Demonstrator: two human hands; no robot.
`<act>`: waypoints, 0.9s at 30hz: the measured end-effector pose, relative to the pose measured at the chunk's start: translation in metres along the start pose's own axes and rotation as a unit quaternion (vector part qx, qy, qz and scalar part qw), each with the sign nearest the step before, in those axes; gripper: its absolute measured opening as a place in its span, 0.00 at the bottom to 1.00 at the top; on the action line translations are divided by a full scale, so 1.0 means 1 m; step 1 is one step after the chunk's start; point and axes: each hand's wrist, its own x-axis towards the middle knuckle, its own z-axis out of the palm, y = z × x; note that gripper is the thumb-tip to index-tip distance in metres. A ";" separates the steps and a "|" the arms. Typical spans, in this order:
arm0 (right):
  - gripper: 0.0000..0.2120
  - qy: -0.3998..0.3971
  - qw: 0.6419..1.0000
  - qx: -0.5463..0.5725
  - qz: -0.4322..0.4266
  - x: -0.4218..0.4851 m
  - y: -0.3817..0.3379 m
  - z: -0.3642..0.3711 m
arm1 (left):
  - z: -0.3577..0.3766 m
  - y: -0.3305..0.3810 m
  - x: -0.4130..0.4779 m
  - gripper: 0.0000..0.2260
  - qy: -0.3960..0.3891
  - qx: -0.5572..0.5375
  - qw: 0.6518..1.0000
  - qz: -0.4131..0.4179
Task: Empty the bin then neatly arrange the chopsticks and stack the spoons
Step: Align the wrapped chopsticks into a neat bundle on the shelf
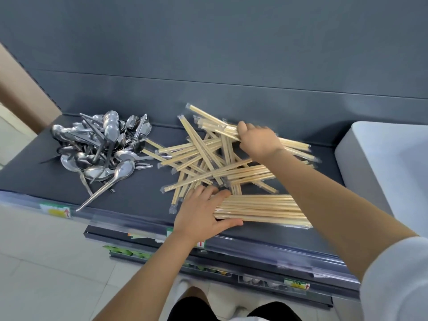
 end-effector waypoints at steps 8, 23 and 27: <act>0.12 0.108 0.992 0.019 -0.054 -0.063 0.010 -0.039 | -0.015 0.011 -0.004 0.43 -0.020 -0.126 0.987 -0.095; 0.10 0.221 0.963 0.149 -0.034 -0.145 0.014 -0.034 | -0.029 0.018 -0.010 0.62 -0.043 -0.181 0.976 -0.112; 0.04 0.207 0.919 0.326 0.074 -0.143 0.017 -0.049 | -0.031 0.018 -0.014 0.63 -0.066 -0.169 0.978 -0.102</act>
